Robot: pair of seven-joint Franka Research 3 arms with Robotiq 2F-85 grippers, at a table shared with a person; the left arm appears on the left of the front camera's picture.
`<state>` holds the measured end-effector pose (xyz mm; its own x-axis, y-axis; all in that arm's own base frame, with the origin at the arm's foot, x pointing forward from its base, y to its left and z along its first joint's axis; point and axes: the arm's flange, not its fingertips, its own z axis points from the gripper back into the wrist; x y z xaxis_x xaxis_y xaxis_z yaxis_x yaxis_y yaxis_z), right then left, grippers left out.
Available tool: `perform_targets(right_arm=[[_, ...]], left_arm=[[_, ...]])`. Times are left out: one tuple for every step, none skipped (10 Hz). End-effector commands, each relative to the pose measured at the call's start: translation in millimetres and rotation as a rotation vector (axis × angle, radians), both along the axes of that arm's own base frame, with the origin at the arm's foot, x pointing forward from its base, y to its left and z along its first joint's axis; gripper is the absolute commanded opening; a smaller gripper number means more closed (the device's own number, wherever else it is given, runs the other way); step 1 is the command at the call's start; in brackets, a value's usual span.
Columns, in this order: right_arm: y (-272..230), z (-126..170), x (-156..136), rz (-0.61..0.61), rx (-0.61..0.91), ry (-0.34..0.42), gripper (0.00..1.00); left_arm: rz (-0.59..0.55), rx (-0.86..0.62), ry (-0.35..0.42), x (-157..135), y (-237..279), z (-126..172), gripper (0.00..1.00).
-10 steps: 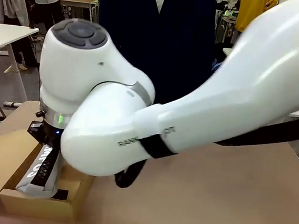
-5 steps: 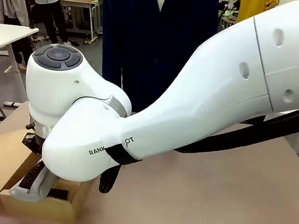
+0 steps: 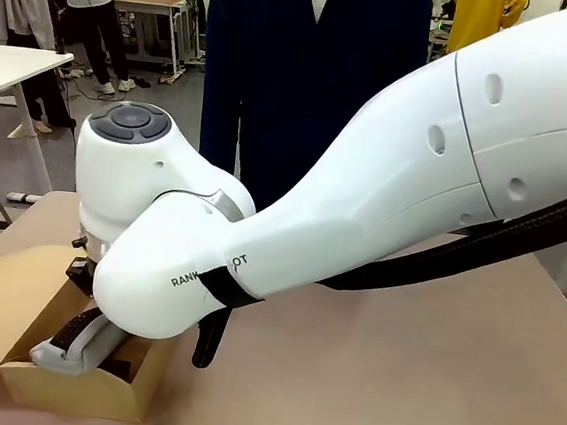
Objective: Place items inside the box.
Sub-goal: Pick up a Pencil pouch or Stapler and place it inside the Mailer Box closest to the robot.
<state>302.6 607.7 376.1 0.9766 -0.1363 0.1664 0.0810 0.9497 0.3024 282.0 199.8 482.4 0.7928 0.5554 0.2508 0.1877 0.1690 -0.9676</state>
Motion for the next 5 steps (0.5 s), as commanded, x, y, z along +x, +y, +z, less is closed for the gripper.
perform_targets(right_arm=[[-4,-11,9,-0.145,0.043,0.018,0.07],[-9,-11,13,-0.231,0.064,0.05,0.07],[-12,-12,16,-0.291,0.059,0.078,0.07],[-14,-13,18,-0.331,0.06,0.148,0.07],[-16,-15,21,-0.382,0.035,0.179,0.07]], left_arm=[[-0.003,-0.003,-0.017,-2,-1,1,1.0],[-0.003,-0.003,-0.017,-2,-1,1,1.0],[-0.003,-0.003,-0.017,-2,-1,1,1.0],[-0.003,-0.003,-0.017,-2,-1,1,1.0],[-0.003,-0.003,-0.017,-2,-1,1,1.0]])
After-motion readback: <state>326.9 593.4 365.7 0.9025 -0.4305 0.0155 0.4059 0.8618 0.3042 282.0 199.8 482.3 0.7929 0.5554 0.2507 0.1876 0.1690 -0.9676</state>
